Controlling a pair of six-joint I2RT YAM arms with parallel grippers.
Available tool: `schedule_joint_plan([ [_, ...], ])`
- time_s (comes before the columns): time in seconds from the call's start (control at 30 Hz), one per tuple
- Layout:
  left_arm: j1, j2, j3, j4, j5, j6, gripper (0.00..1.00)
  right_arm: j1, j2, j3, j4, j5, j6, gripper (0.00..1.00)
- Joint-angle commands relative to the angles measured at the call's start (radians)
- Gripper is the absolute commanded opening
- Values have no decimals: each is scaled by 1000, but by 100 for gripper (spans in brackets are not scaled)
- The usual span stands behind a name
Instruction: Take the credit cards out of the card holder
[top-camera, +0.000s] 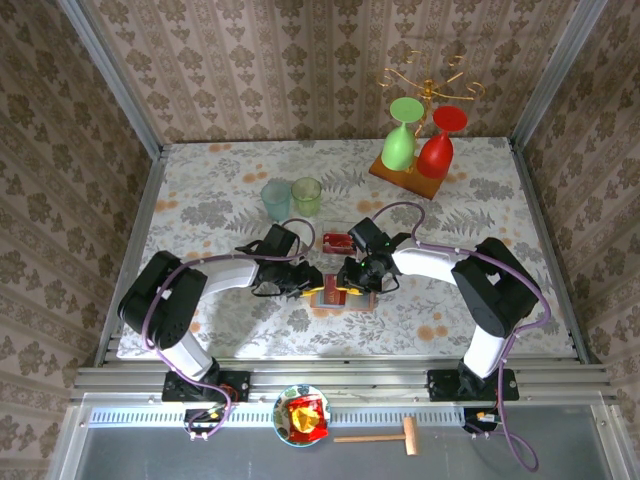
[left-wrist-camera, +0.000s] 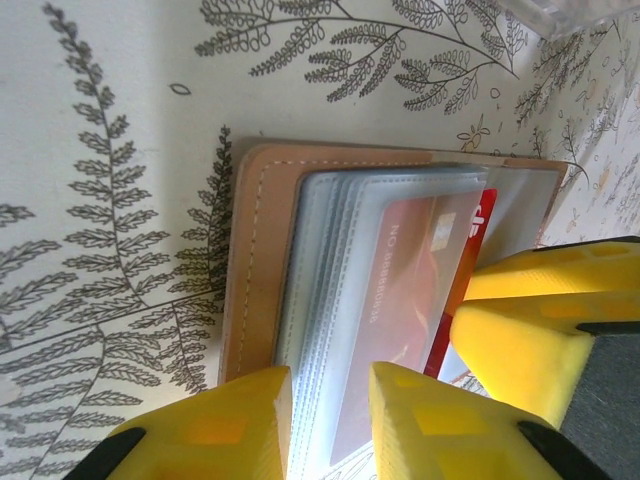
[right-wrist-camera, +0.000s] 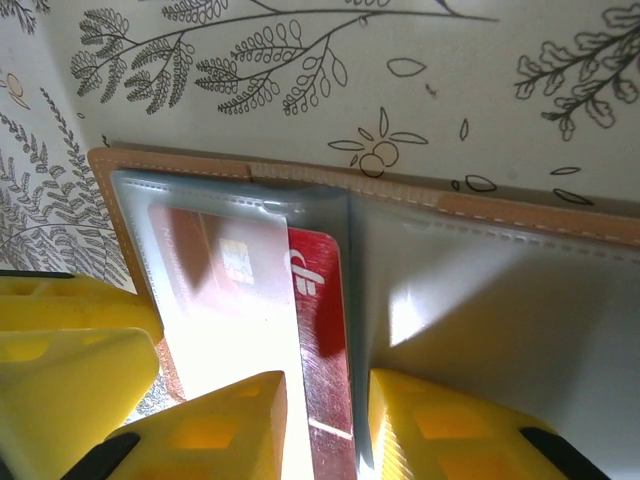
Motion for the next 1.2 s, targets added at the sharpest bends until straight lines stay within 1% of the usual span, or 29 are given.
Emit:
schedule_joint_plan([
  [0.0, 7, 1, 10, -12, 9, 1, 27, 5, -32, 15, 11, -20, 18, 28],
  [0.3, 9, -48, 67, -85, -13, 28, 30, 5, -30, 15, 19, -25, 21, 28],
  [0.47, 2, -41, 73, -44, 16, 12, 32, 5, -26, 16, 12, -20, 19, 28],
  [0.63, -11, 4, 73, 8, 53, -7, 32, 5, -34, 22, -27, 8, 1, 28],
  [0.97, -14, 44, 37, 52, 52, -22, 32, 6, -60, 16, -15, 9, 18, 28],
  [1.07, -13, 45, 30, 47, 44, -21, 32, 5, -60, 13, 5, -4, 26, 28],
  [1.17, -13, 43, 31, 15, 24, -6, 32, 5, -54, -2, 60, -42, 47, 28],
])
